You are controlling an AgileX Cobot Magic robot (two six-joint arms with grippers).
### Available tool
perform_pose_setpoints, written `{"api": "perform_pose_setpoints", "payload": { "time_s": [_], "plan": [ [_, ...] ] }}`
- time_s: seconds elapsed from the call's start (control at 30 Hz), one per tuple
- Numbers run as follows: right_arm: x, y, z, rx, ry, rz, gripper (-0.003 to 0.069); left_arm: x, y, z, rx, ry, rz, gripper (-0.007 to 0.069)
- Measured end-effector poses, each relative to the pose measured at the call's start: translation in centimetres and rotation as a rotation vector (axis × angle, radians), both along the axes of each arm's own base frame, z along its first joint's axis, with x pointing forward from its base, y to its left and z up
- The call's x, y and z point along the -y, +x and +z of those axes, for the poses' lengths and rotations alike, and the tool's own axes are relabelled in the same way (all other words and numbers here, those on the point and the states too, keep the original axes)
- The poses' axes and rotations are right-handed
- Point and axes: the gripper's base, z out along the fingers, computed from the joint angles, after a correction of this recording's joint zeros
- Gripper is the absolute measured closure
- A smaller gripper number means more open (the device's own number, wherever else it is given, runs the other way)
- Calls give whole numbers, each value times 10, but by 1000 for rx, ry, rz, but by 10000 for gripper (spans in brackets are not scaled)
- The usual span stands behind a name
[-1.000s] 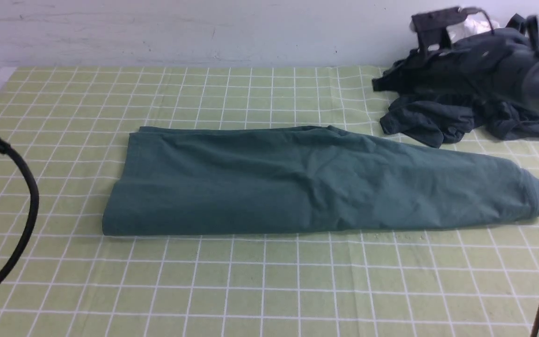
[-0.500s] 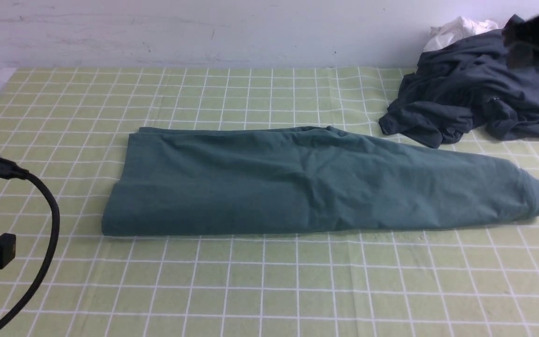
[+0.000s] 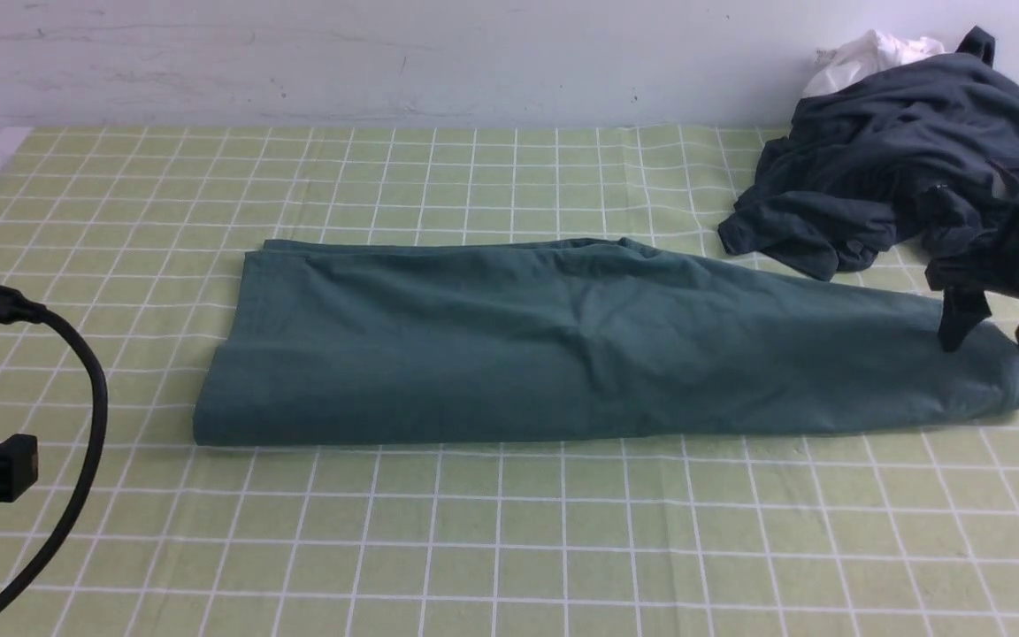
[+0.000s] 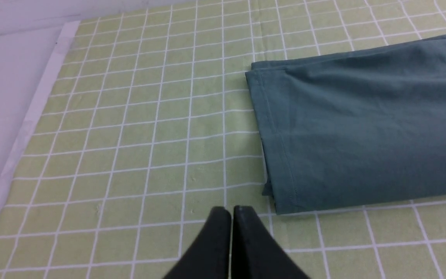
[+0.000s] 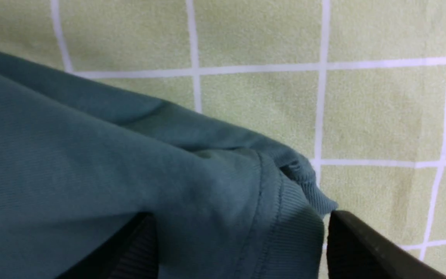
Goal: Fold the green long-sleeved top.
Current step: Use the right arm to clamp the right edge of the fabric
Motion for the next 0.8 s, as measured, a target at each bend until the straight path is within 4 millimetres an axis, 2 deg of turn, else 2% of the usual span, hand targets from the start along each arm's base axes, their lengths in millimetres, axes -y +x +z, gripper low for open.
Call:
{"api": "perform_pose_setpoints", "payload": {
  "time_s": [0.17,0.33,0.47,0.67,0.8],
  "plan": [
    [5,-4,-3,-11,-2,-32,111,0,0,0,-1,0,0,629],
    [24,-29,-24,-109,28,-105,111,0,0,0,-6,1,3,629],
    [25,-37,-33,-129,85,-144,129,0,0,0,-4,1,2,629],
    [11,-30,-32,-78,91,-107,236,0,0,0,4,-1,-2,629],
    [-11,-24,-32,-50,76,-35,397,0,0,1,12,-2,-5,629]
  ]
}}
